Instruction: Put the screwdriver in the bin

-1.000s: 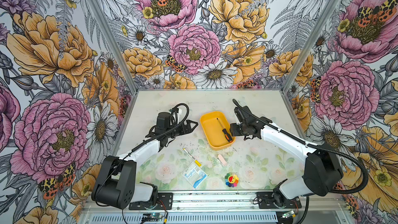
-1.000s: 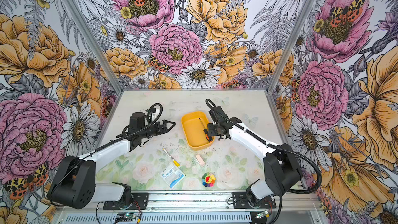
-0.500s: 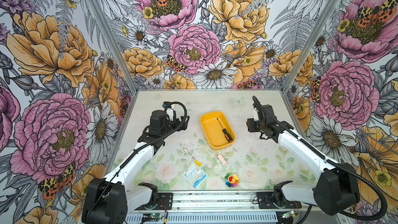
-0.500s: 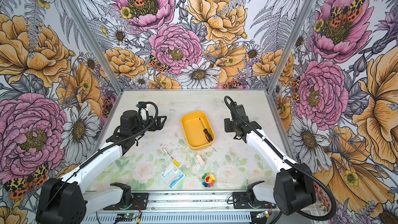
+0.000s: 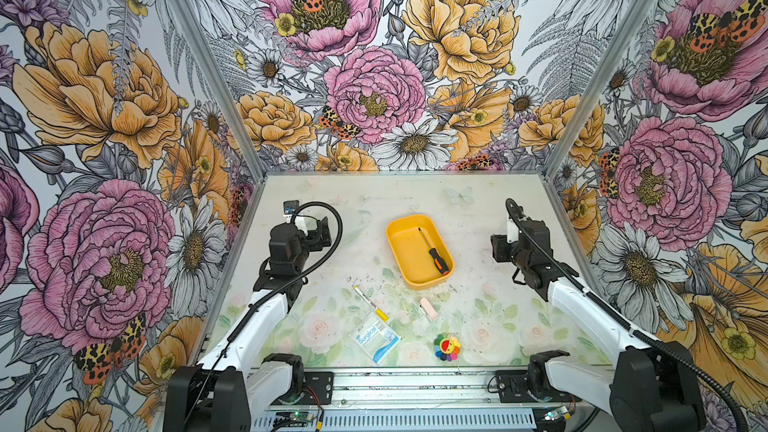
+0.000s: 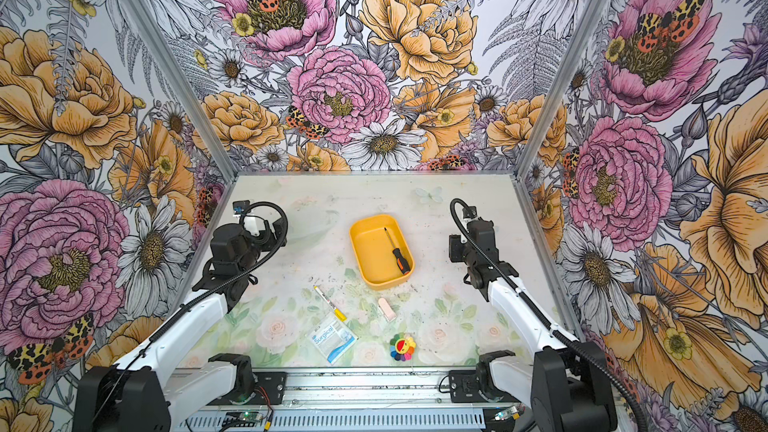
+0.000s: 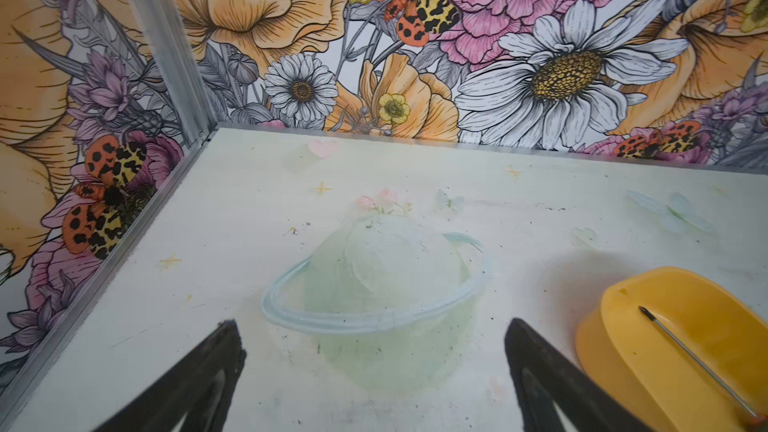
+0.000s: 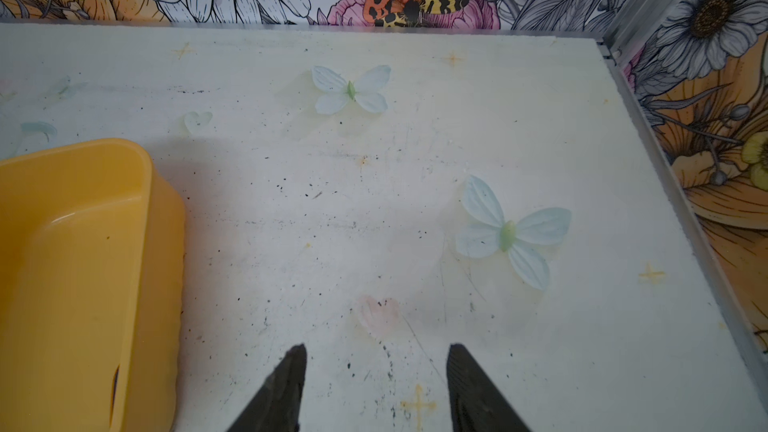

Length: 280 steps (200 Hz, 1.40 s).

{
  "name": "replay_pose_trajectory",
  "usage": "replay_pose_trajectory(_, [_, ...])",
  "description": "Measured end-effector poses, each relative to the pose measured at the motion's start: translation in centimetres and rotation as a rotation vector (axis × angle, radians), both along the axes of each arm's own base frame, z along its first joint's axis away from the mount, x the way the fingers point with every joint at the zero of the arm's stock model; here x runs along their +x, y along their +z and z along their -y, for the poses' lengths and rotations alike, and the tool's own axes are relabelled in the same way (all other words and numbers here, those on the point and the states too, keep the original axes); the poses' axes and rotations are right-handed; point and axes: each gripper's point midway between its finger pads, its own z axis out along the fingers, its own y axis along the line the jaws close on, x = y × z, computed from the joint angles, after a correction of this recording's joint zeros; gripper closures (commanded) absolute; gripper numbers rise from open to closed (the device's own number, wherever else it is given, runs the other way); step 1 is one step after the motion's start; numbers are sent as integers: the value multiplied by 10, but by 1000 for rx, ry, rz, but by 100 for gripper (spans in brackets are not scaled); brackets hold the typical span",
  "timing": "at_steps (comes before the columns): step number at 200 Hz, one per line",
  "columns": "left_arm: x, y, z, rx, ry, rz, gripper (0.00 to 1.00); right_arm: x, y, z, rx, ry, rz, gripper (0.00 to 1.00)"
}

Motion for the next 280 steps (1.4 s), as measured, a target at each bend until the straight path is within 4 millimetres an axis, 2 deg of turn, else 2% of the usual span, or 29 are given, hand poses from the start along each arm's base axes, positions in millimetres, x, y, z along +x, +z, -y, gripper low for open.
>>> replay_pose_trajectory(27, [-3, -23, -27, -19, 99, -11, 1, 1, -11, 11, 5, -27, 42, 44])
replay_pose_trajectory(43, [-4, -28, -32, -21, 121, -5, 1, 6, -11, 17, -2, -42, 73, 44])
replay_pose_trajectory(84, [-1, -28, -31, 6, 105, 61, 1, 16, -15, 34, -45, -91, 156, 44])
replay_pose_trajectory(129, [-2, -44, -26, 60, 60, 88, 1, 24, -26, 47, -55, -136, 204, 44])
replay_pose_trajectory(162, [1, -47, -24, 74, 50, 115, 1, 29, -34, 50, -62, -152, 199, 44])
replay_pose_trajectory(190, [8, -53, -22, 77, 36, 125, 1, 32, -25, 54, -70, -174, 240, 45])
replay_pose_trajectory(217, [14, -68, -18, 71, 10, 110, 1, 39, -16, 60, -74, -200, 301, 45])
replay_pose_trajectory(237, [16, -79, -16, 69, -2, 87, 1, 43, -25, 61, -78, -202, 293, 45])
replay_pose_trajectory(280, [25, -82, -11, 68, -31, 87, 1, 45, -37, 60, -81, -196, 276, 45])
